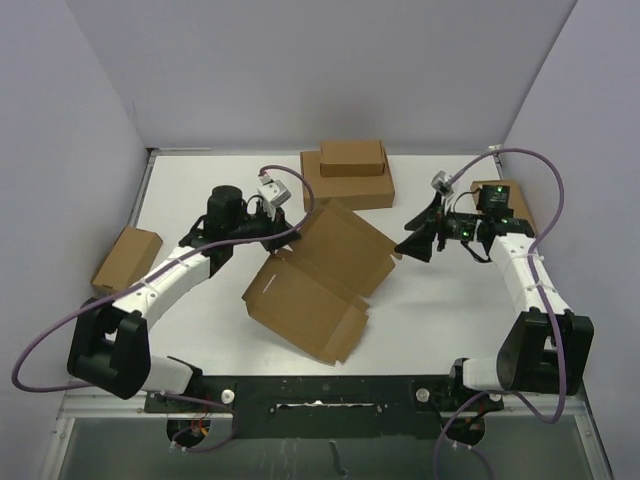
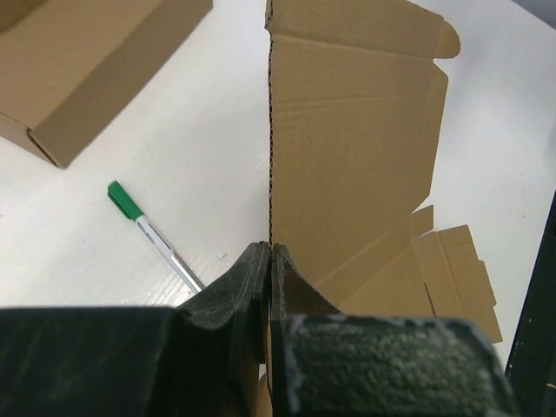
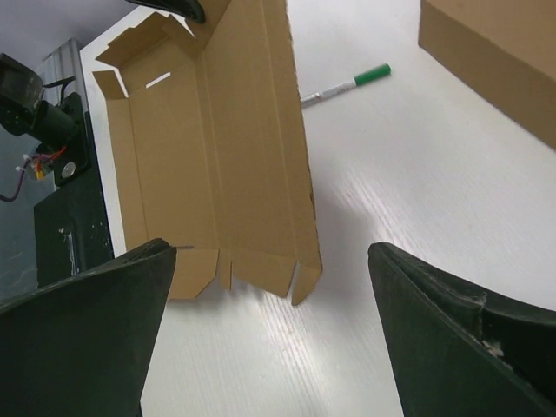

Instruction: Fold the paper box

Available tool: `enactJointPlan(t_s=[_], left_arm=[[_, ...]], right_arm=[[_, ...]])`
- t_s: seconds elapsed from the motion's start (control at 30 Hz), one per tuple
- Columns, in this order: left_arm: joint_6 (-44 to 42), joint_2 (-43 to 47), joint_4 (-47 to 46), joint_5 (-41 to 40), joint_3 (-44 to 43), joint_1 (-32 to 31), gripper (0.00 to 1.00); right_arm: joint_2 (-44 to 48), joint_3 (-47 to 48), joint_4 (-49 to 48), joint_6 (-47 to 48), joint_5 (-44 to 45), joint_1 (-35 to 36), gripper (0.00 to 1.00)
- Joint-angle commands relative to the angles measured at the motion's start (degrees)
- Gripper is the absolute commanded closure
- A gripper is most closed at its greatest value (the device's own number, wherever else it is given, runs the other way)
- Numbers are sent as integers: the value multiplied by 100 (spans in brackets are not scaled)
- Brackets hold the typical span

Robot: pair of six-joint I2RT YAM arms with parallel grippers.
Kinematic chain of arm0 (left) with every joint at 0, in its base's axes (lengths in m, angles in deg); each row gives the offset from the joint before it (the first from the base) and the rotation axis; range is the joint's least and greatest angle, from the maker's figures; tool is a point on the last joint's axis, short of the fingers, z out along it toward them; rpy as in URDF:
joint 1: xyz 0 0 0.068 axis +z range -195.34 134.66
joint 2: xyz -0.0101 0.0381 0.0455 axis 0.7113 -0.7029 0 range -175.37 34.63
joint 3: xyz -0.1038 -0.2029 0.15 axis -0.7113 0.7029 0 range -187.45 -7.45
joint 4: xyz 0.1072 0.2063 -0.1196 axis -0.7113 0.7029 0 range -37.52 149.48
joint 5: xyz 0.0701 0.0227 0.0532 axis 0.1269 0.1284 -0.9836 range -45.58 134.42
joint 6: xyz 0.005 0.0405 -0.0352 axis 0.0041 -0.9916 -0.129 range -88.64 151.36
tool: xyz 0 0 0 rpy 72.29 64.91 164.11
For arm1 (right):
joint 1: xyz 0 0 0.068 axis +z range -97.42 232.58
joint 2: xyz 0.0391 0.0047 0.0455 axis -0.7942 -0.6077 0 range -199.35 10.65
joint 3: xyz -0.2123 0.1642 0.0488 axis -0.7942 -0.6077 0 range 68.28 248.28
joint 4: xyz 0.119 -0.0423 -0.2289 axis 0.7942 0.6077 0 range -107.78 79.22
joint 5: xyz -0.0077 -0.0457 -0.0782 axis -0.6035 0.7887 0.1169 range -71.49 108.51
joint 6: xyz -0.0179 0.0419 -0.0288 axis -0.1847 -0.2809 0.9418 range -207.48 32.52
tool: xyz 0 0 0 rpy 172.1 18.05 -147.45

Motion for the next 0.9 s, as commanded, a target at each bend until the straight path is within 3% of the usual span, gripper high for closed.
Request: enactJointPlan(t_s=[0.0,0.2,0.53,0.73,0.87], left_arm=[[-162,570,-592,-41,29,5,100],[-227,761,-613,-41,98,-64,100],[-131,824,-797,148,147,-192,100],[-148,870,-848,126,186,-207,100],[-140,866,-848,130,177,-207,100]], right_arm=[[-141,877,594,700,303,787,2],[-828,1666,1246,953,200,1108,2],[-587,795,416,451,340,1137,0],[-719,813,486,488,173,1146,13],[-701,754,374,392,26,1145,27]])
